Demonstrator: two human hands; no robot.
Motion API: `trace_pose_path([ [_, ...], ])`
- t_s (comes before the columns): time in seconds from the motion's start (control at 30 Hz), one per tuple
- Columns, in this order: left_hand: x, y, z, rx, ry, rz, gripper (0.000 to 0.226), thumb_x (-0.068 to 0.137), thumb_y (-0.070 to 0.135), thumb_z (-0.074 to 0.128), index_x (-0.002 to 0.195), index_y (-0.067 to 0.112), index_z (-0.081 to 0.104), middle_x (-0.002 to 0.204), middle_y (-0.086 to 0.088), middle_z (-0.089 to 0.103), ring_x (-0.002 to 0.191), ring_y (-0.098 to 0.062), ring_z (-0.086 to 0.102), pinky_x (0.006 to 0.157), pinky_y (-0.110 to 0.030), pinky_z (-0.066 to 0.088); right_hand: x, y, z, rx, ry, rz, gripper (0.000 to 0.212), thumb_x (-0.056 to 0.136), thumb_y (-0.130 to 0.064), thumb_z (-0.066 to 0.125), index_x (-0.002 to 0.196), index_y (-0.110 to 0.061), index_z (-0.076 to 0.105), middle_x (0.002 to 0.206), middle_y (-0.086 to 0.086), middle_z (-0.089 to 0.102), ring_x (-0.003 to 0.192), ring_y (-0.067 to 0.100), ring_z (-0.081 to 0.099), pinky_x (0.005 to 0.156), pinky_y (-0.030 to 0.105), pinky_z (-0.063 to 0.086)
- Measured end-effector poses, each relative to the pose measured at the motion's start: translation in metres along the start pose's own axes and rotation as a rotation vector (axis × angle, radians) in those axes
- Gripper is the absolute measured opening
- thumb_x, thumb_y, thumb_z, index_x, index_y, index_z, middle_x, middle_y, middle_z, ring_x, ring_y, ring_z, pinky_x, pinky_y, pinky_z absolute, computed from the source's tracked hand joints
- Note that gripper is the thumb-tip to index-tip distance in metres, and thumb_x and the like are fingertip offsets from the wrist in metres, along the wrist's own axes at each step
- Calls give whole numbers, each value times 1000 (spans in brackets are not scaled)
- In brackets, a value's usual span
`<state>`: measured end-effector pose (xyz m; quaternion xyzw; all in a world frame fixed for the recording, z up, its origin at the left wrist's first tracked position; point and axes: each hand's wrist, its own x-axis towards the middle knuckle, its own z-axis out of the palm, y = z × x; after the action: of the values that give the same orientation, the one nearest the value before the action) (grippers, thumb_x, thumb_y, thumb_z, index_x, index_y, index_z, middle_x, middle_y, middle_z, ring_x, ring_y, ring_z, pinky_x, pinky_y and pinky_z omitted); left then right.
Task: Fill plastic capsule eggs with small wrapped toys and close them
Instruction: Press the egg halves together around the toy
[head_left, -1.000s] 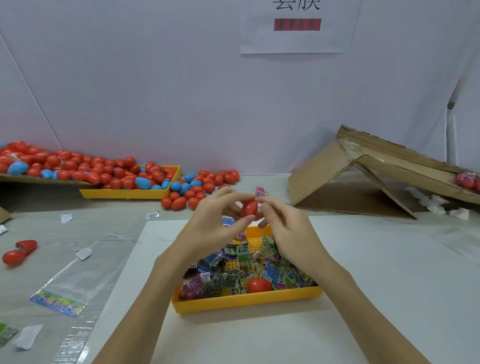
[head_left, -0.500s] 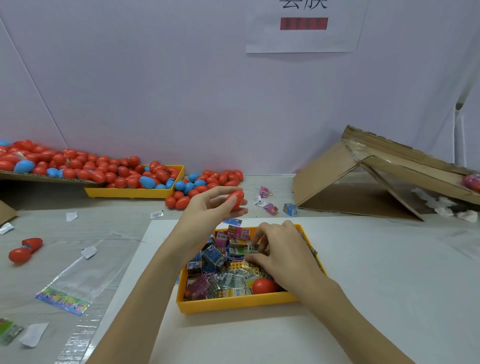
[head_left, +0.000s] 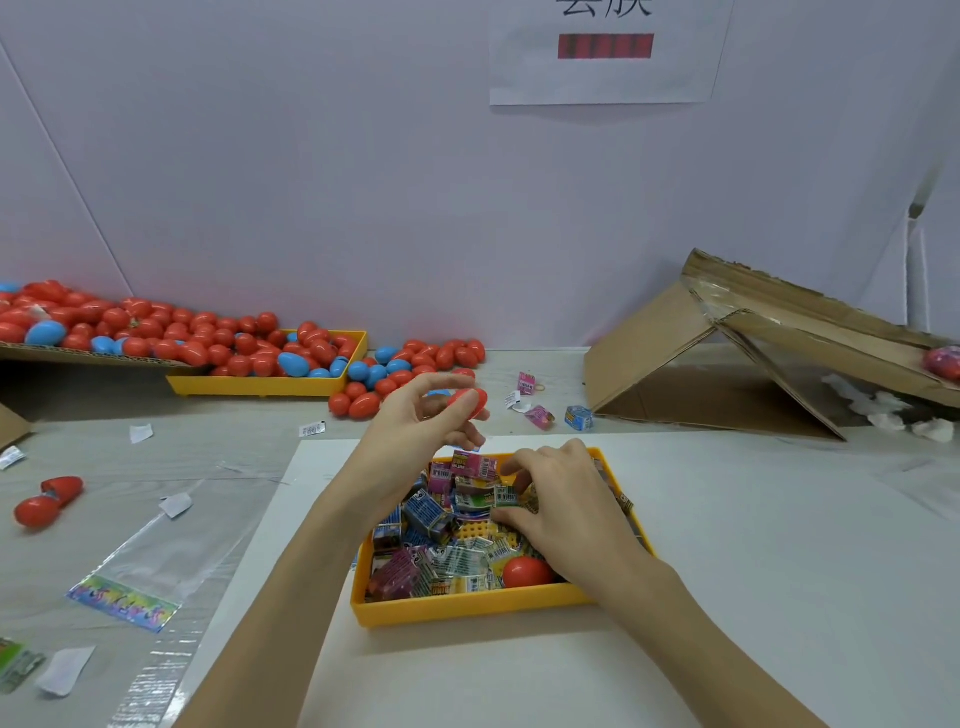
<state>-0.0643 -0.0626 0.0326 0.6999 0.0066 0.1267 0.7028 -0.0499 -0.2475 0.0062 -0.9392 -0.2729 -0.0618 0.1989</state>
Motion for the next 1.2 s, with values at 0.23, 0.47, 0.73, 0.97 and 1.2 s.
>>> trace_pose_path([
  [0.23,-1,1,-3,67,-9,86,23,102,21,61,113,3,70,97,-13,78,74,-23,73,69,-26,60,1,3,-3,118,39,-11,12,94,-41,73,99,-31,68,104,-12,67,107,13,46,90,30,42],
  [0.47,-3,3,-3,56,-52,2,24,95,27,68,111,10,73,101,-12,78,83,-27,77,73,-25,60,4,15,-14,236,13,-88,17,98,-30,70,109,-26,82,108,-5,73,100,10,60,89,27,49],
  [0.73,-4,0,-7,221,-108,3,22,100,21,68,115,34,78,101,5,78,89,-10,74,82,-24,58,4,22,-20,269,-4,-153,31,107,-24,54,134,-25,70,122,-6,65,112,7,55,97,22,45],
  [0.97,-5,1,-6,332,-270,32,21,93,39,75,114,41,76,103,2,76,96,-22,71,88,-33,62,4,28,-27,369,-18,-132,36,109,-25,50,143,-28,61,143,-7,60,131,9,53,112,34,44],
  [1.2,-5,-9,0,568,-270,157,16,84,41,83,95,32,77,78,6,70,66,-10,61,64,-26,53,6,27,-25,516,-71,-103,37,109,-25,49,143,-34,60,154,-12,51,147,4,37,118,25,35],
])
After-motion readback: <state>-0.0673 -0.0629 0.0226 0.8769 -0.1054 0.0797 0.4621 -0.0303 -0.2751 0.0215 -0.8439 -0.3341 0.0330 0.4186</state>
